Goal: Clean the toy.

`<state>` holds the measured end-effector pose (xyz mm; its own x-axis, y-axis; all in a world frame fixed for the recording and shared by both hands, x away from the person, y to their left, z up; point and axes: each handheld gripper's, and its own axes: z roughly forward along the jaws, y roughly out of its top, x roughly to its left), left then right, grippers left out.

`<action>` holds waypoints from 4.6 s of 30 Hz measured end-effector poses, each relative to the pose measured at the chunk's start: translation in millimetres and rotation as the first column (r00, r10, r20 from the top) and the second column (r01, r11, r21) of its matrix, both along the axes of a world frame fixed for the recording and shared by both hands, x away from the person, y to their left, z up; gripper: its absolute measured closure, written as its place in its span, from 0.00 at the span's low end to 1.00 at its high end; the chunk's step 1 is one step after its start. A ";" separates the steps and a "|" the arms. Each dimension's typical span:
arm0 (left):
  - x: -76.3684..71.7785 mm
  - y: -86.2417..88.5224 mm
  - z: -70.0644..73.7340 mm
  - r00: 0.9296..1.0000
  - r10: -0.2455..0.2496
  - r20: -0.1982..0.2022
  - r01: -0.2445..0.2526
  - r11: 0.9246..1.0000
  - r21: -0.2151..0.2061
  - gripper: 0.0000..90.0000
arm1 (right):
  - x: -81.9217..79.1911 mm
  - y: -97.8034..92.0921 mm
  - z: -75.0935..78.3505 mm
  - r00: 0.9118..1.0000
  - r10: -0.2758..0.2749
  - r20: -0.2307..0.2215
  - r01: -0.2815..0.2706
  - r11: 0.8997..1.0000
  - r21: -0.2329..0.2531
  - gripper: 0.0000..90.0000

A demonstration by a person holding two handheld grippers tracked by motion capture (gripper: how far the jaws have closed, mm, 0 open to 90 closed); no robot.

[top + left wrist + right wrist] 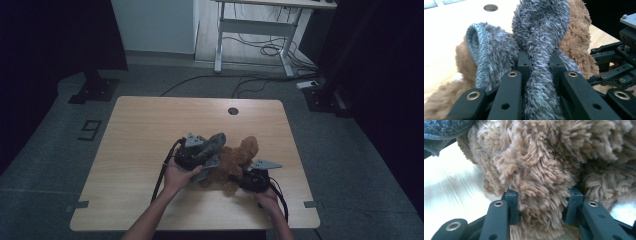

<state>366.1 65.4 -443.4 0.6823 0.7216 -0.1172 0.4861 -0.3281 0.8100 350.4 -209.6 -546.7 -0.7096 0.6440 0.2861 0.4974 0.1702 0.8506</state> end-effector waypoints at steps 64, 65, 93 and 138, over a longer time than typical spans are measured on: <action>13.5 79.2 15.6 0.989 0.138 -0.053 -0.141 0.989 -0.041 0.84 | -1.2 1.8 -1.1 1.000 -0.011 0.013 0.011 1.000 -0.013 0.66; 13.3 73.0 17.8 0.992 0.117 -0.052 -0.119 0.992 -0.045 0.84 | -1.2 1.8 -1.2 1.000 -0.012 0.012 0.012 1.000 -0.012 0.66; 3.5 101.8 -11.9 0.984 0.150 -0.097 -0.156 0.987 -0.047 0.84 | -1.4 1.5 -1.8 1.000 -0.012 0.013 0.012 1.000 -0.012 0.66; 28.3 95.0 28.2 0.988 0.148 0.031 -0.145 0.986 -0.085 0.84 | 33.0 9.4 -2.4 0.992 -0.050 0.115 0.064 0.990 -0.122 0.70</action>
